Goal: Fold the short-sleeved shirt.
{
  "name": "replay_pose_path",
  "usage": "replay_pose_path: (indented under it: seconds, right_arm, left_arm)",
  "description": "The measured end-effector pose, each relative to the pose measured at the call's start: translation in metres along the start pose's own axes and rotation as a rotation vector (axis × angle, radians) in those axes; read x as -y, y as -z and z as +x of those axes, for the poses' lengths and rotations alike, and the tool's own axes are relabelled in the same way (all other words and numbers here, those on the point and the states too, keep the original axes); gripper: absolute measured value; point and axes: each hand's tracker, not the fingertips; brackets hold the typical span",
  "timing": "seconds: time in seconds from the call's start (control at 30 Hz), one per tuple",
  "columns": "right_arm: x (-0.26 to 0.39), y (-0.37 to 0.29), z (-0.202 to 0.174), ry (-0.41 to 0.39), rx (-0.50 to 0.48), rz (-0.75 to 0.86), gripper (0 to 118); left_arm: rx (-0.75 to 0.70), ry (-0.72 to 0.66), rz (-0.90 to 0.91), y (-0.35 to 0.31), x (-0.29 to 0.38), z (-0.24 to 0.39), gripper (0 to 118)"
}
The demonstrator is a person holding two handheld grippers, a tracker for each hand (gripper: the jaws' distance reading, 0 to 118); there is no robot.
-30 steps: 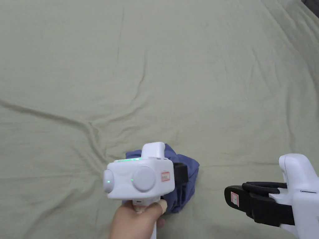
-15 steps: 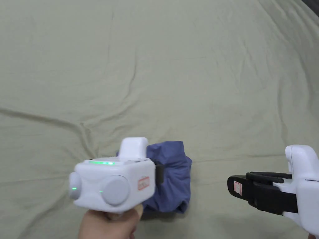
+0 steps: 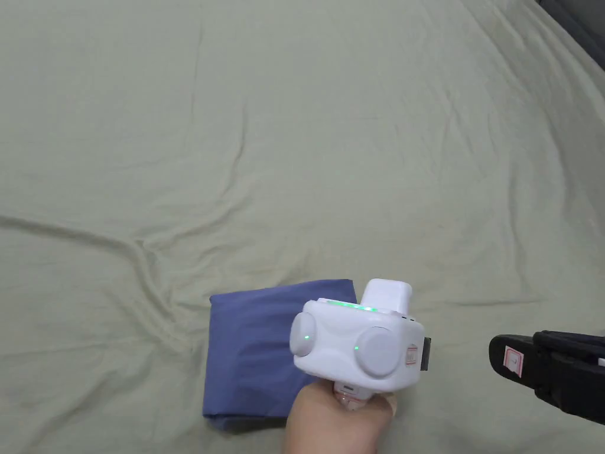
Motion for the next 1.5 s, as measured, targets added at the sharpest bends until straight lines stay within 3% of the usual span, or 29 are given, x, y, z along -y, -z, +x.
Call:
replay_pose_path:
  seconds: [0.1, 0.2, 0.33, 0.4, 0.5, 0.57, 0.67, 0.7, 0.73, 0.77, 0.8, 0.83, 0.87, 0.97, 1.17, 1.2, 1.23, 1.27, 1.3, 1.33, 1.37, 1.4, 1.5]
  right_arm:
    - [-0.009, 0.008, 0.007, 0.019, -0.03, 0.015, 3]
    - [-0.017, 0.039, 0.003, -0.009, -0.054, -0.028, 3]
    - [-0.024, 0.106, -0.01, -0.039, -0.178, -0.136, 3]
    - [-0.026, 0.149, -0.012, 0.002, -0.27, -0.201, 3]
    - [-0.023, 0.208, 0.002, 0.121, -0.372, -0.288, 3]
    - [-0.019, 0.238, 0.018, 0.183, -0.336, -0.341, 3]
    - [-0.008, 0.267, 0.046, 0.197, -0.127, -0.42, 3]
    - [-0.003, 0.274, 0.055, 0.197, -0.098, -0.449, 3]
    - [-0.004, 0.271, 0.062, 0.245, -0.191, -0.409, 3]
    - [-0.006, 0.265, 0.062, 0.295, -0.232, -0.404, 3]
    - [-0.009, 0.263, 0.061, 0.261, -0.198, -0.407, 3]
    - [-0.01, 0.262, 0.06, 0.213, -0.173, -0.401, 3]
    - [-0.011, 0.263, 0.06, 0.187, -0.179, -0.404, 3]
    - [-0.011, 0.264, 0.067, 0.246, -0.208, -0.42, 3]
    - [-0.002, 0.262, 0.078, 0.294, -0.251, -0.397, 3]
    - [-0.001, 0.261, 0.079, 0.298, -0.253, -0.395, 3]
    - [0.0, 0.261, 0.08, 0.301, -0.256, -0.393, 3]
    - [0.0, 0.261, 0.081, 0.306, -0.259, -0.391, 3]
    - [0.0, 0.259, 0.081, 0.308, -0.254, -0.389, 3]
    - [0.0, 0.258, 0.081, 0.316, -0.259, -0.384, 3]
    - [0.0, 0.257, 0.078, 0.337, -0.291, -0.379, 3]
    - [-0.001, 0.253, 0.069, 0.3, -0.252, -0.368, 3]
    - [-0.008, 0.232, 0.031, 0.158, -0.227, -0.304, 3]
  left_arm:
    - [0.103, -0.117, 0.099, -0.05, 0.007, -0.037, 0]
    - [0.139, -0.227, 0.189, -0.112, 0.022, -0.099, 0]
    - [-0.002, -0.284, 0.236, -0.181, 0.049, -0.175, 0]
    - [-0.064, -0.324, 0.226, -0.2, 0.062, -0.2, 0]
    - [0.033, -0.427, 0.251, -0.208, 0.079, -0.228, 0]
    - [0.064, -0.458, 0.261, -0.205, 0.083, -0.23, 0]
    - [0.102, -0.471, 0.264, -0.196, 0.084, -0.232, 0]
    - [0.12, -0.478, 0.264, -0.191, 0.083, -0.233, 0]
    - [0.137, -0.485, 0.262, -0.186, 0.082, -0.234, 4]
    - [0.146, -0.485, 0.258, -0.179, 0.079, -0.233, 35]
    - [0.163, -0.476, 0.247, -0.17, 0.077, -0.232, 101]
    - [0.187, -0.464, 0.211, -0.159, 0.075, -0.231, 118]
    - [0.243, -0.466, 0.198, -0.147, 0.074, -0.23, 118]
    - [0.382, -0.485, 0.158, -0.111, 0.081, -0.225, 118]
    - [0.347, -0.447, 0.071, -0.06, 0.077, -0.218, 118]
    - [0.403, -0.433, 0.085, -0.062, 0.068, -0.228, 109]
    - [0.44, -0.44, 0.086, -0.062, 0.068, -0.228, 87]
    - [0.438, -0.467, 0.084, -0.064, 0.066, -0.228, 51]
    - [0.273, -0.445, 0.084, -0.073, 0.065, -0.233, 51]
    - [0.198, -0.412, 0.074, -0.079, 0.064, -0.238, 45]
    - [0.211, -0.401, 0.06, -0.078, 0.07, -0.254, 45]
    - [0.331, -0.46, 0.09, -0.078, 0.076, -0.257, 45]
    - [0.349, -0.476, 0.062, -0.094, 0.072, -0.258, 44]
